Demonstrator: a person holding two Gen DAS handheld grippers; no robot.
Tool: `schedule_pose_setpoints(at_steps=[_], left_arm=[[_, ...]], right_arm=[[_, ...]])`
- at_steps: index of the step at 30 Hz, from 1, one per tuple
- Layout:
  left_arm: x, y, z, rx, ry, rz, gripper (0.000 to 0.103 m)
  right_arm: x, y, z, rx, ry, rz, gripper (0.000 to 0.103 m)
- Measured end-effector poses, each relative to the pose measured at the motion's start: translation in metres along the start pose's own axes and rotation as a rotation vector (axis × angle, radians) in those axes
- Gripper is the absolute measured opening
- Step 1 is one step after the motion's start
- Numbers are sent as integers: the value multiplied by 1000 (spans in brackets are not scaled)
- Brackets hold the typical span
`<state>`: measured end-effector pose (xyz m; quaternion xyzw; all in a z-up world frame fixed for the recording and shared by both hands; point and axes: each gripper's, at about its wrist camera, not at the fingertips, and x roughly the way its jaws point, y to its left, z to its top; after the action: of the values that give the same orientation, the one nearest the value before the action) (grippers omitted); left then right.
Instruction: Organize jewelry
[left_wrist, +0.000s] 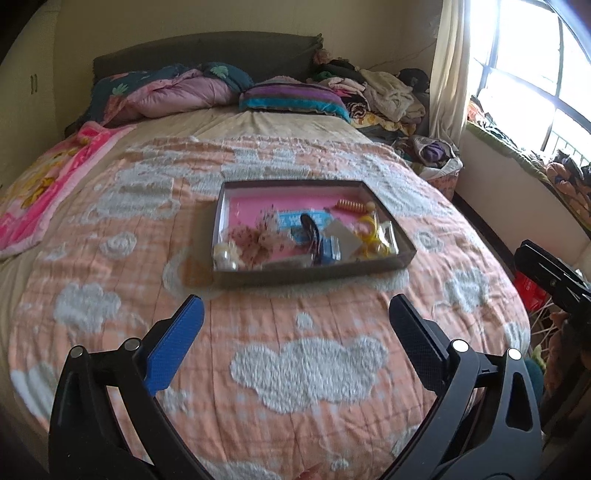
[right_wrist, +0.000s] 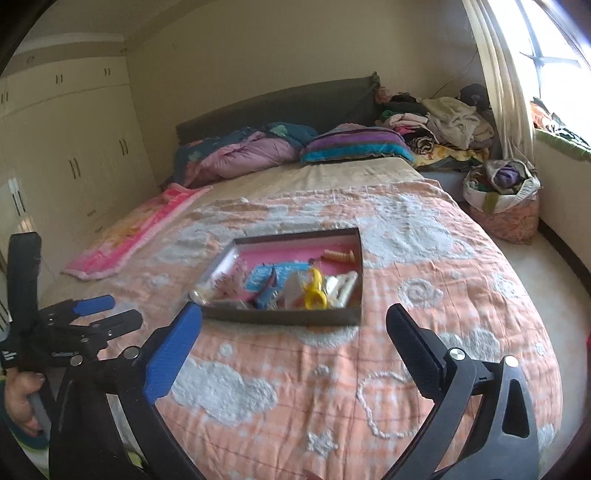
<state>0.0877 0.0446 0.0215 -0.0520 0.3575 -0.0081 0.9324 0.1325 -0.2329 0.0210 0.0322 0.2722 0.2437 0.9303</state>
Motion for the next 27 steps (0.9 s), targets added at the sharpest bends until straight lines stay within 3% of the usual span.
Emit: schedule_pose_setpoints(at_steps=[9,27], left_arm=[[3,-1,-28,0,6,-6,94],[2,-6,-37,12,35,-12,94]], right_arm=[[13,7,-38,-20,79,-18,99],[13,10,-47,-5,100,-9,99]])
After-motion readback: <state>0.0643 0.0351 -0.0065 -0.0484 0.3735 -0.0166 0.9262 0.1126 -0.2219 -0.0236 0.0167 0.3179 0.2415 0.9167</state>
